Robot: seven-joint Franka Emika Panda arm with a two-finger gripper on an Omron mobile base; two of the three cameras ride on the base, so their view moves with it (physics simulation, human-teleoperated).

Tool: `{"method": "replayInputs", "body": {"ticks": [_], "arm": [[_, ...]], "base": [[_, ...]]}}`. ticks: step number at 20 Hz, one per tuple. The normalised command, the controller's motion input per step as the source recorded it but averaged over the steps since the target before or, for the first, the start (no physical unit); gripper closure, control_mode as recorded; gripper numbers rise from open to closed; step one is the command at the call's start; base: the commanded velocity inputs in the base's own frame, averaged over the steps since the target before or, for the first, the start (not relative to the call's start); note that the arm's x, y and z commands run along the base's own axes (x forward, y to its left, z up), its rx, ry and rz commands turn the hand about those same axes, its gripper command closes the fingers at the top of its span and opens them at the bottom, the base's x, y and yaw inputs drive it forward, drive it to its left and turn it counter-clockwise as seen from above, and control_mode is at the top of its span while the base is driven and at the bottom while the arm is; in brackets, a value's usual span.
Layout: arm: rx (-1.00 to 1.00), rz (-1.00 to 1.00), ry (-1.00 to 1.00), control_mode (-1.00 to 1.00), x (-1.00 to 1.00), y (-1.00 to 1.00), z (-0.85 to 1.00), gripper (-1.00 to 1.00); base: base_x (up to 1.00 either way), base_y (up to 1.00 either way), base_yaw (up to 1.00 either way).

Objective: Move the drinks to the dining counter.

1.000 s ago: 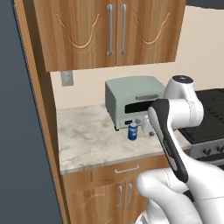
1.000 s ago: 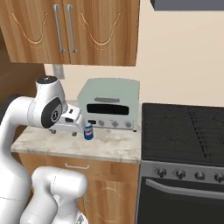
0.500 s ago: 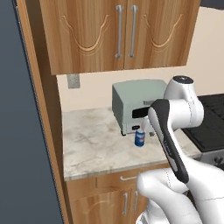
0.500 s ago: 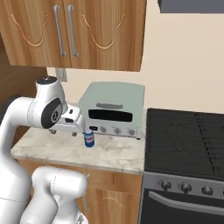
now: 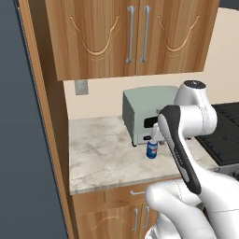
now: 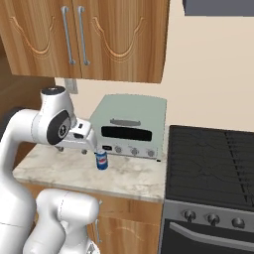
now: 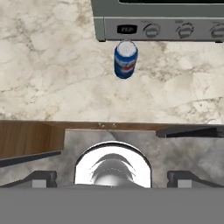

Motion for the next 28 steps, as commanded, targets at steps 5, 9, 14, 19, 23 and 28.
{"method": "replayInputs", "body": {"ticks": [5,9,14,19,23,28], "arm": [[0.01,0.0,0.0,-1.0,0.27,-0.2,-0.27,-1.0],[0.0,0.0,0.0,-1.0,0.17,-0.16,-0.36,-1.0],[0.0,0.0,0.0,-1.0,0.16,-0.09,-0.27,-1.0],[0.0,0.0,0.02,-1.0,0.3,0.0,-0.1,-1.0],[0.0,0.0,0.01,-1.0,0.43,0.0,-0.13,-1.0],[0.0,0.0,0.07,-1.0,0.32,0.0,-0.14,-1.0]], "base": [[0.0,0.0,0.0],[0.0,0.0,0.0],[0.0,0.0,0.0],[0.0,0.0,0.0],[0.0,0.0,0.0],[0.0,0.0,0.0]]}}
